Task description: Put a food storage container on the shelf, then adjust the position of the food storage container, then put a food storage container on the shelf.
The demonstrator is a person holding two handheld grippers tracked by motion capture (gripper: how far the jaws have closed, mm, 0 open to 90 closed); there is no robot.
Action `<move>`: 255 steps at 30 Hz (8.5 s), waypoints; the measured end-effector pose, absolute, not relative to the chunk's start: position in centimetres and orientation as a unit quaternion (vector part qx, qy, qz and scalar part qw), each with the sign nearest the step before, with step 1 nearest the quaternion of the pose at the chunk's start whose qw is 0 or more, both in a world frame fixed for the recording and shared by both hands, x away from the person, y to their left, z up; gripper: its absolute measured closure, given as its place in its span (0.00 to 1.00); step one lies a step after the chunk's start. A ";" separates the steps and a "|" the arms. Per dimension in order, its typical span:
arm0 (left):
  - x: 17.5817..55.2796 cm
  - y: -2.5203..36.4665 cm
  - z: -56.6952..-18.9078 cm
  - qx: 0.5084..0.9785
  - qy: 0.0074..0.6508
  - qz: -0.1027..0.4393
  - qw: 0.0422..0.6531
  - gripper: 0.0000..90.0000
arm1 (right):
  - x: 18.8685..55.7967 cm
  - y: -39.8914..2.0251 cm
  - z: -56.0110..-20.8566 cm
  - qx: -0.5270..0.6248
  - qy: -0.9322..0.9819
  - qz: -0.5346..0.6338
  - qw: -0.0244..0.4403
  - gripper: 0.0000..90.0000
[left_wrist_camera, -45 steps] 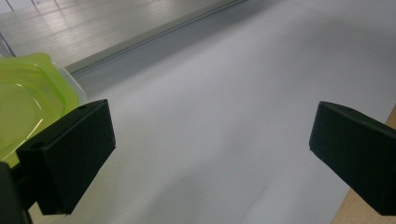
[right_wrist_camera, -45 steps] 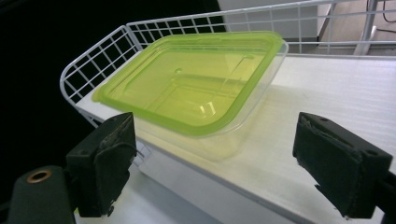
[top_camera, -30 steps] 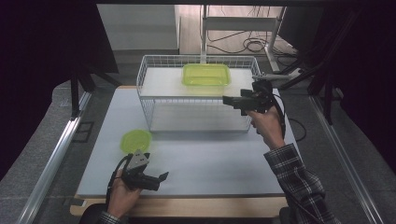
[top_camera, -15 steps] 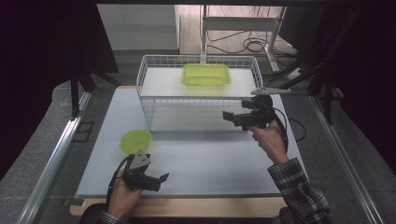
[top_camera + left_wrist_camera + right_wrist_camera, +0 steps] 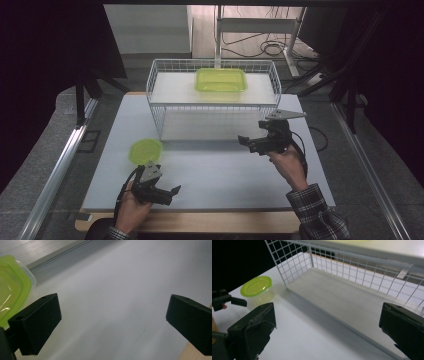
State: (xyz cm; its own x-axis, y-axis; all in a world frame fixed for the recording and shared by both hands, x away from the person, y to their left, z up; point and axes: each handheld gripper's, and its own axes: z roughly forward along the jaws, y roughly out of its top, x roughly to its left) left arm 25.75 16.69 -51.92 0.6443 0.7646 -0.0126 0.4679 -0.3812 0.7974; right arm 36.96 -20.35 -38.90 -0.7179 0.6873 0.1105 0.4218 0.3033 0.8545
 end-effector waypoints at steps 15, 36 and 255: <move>25.8 16.7 -52.0 0.812 0.382 0.180 0.404 0.00 | 34.9 -20.9 -42.3 0.353 0.801 0.459 0.151 0.01; 25.7 16.5 -52.1 0.820 0.369 0.193 0.392 0.00 | 32.1 -22.1 -46.0 0.361 0.804 0.446 0.154 0.00; 25.7 17.0 -52.4 0.827 0.385 0.208 0.353 0.00 | 30.7 -22.0 -51.8 0.348 0.847 0.382 0.123 0.00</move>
State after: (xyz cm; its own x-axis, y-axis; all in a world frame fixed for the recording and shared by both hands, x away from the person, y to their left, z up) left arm 25.74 17.03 -52.38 0.6173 0.7834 0.0723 0.4899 -0.4547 0.7438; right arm 30.74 -21.98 -51.82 -0.7272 0.6840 0.0570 0.4960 0.4663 0.7325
